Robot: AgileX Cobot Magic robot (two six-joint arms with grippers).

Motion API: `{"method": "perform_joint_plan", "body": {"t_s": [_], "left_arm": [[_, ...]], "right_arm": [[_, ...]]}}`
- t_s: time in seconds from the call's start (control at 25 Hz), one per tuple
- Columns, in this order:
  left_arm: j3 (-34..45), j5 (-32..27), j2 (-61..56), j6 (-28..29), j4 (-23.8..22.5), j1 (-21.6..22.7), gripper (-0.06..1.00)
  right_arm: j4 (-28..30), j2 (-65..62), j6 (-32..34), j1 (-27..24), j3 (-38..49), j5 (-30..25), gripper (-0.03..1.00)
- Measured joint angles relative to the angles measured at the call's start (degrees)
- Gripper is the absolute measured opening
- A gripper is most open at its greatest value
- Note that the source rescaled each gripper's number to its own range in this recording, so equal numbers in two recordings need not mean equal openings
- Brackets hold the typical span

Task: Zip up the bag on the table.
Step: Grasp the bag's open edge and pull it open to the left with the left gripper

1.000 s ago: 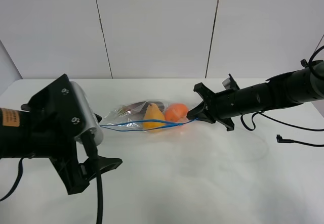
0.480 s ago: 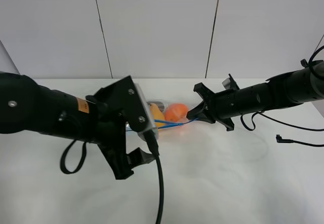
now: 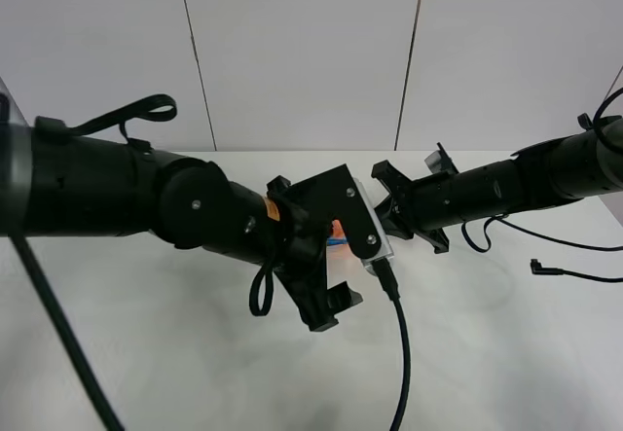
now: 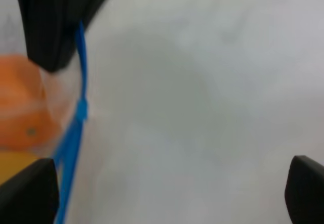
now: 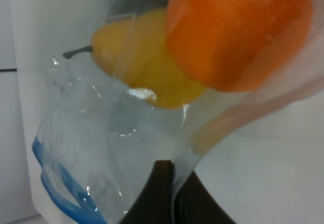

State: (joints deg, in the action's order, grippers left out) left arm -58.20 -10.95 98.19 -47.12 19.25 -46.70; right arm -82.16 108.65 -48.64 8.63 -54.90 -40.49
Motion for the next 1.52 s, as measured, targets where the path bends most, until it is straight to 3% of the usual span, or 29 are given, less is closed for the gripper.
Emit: {"method": "perform_joint_plan", "body": {"t_s": [0.44,0.68,1.04,1.28,1.52], "left_arm": [[-3.9,4.1,7.6,-2.0,-5.1,0.0,1.00],[-3.9,8.3,8.7,-2.3,-5.4,0.0,1.00],[-3.9,11.3,8.7,-9.9,-6.8,0.7,0.99],[-3.9,12.0,8.7,-10.1,-6.8,4.0,0.99],[-3.9,12.2,8.7,-8.5,-6.8,4.0,0.97]], "right_arm": [[0.3,0.0,0.4,0.0,0.0,-1.1,0.00],[0.9,0.0,0.4,0.0,0.0,-1.2,0.00],[1.0,0.0,0.4,0.0,0.0,-1.7,0.00],[1.1,0.0,0.5,0.0,0.0,-1.8,0.00],[1.1,0.0,0.5,0.0,0.0,-1.8,0.00]]}}
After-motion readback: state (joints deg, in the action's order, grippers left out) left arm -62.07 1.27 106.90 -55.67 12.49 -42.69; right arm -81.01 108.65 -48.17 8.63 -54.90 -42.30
